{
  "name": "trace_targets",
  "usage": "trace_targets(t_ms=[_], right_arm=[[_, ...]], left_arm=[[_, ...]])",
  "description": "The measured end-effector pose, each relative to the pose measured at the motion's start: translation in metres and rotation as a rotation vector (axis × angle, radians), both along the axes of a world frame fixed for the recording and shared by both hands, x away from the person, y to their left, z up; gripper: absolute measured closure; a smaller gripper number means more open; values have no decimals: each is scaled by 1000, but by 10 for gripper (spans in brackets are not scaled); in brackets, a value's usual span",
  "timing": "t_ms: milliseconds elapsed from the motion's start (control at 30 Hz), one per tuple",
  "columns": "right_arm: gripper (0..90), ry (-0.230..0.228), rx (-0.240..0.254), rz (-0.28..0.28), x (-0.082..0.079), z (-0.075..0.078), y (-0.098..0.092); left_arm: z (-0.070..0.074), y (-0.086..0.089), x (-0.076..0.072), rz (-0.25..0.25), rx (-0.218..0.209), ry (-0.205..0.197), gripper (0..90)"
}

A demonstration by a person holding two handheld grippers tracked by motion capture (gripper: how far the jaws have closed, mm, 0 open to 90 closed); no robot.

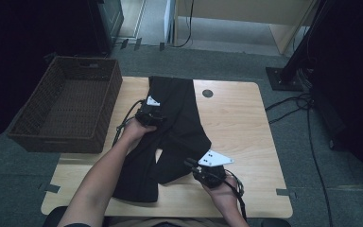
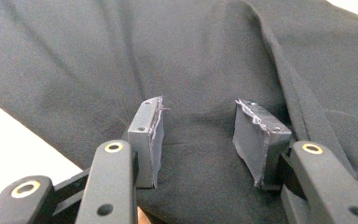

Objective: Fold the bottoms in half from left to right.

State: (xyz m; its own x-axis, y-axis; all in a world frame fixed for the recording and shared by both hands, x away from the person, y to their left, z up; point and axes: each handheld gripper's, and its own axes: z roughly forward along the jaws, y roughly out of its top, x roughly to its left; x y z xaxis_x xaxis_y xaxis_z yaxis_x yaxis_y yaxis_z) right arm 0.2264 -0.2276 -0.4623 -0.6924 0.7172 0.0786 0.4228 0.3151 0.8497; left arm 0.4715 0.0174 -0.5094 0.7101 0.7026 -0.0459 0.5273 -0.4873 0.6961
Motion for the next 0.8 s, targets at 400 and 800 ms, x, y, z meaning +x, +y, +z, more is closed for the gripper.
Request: trace_targets(t_ms=[400, 800], right_arm=[[743, 1, 33, -25, 21, 0, -2], [725, 63, -33, -32, 79, -48, 45]], left_arm=[[0, 1, 0, -1, -4, 1, 531], [0, 1, 0, -2, -6, 5, 531]])
